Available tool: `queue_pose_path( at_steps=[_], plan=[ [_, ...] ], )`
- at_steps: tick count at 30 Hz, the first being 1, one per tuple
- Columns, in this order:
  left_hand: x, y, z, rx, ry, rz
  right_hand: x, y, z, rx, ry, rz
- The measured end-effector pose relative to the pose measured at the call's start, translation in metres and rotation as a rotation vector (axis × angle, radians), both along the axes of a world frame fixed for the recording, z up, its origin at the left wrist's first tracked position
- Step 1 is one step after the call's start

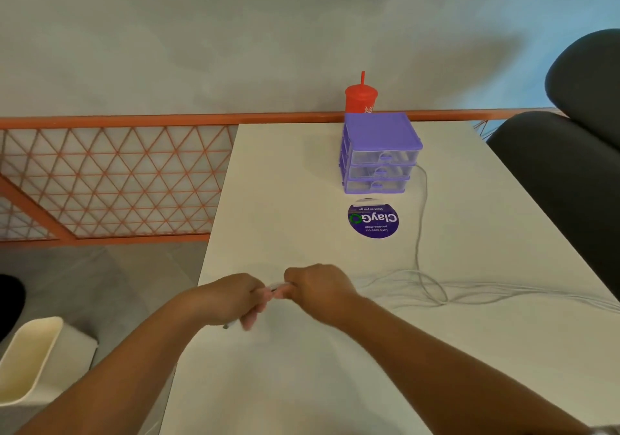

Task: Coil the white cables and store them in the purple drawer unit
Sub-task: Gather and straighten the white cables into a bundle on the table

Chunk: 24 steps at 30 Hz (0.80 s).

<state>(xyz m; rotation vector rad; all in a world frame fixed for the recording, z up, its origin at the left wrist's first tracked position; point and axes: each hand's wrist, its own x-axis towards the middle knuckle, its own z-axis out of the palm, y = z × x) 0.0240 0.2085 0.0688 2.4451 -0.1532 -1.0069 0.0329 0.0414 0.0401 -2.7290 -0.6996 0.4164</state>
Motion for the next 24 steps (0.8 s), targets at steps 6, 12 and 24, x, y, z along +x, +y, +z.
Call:
queue_pose_path(
  at_steps=[6,12,24],
  plan=[
    [0.001,0.037,-0.035,0.232,-0.231,-0.192,-0.008,0.038,-0.039,-0.076,0.081,0.100],
    [-0.001,0.053,-0.067,0.489,-0.421,-0.517,-0.006,0.034,-0.061,-0.227,0.123,0.166],
    [-0.006,0.056,-0.115,0.650,-0.545,-0.551,-0.015,-0.047,-0.084,-0.328,-0.033,0.160]
  ],
)
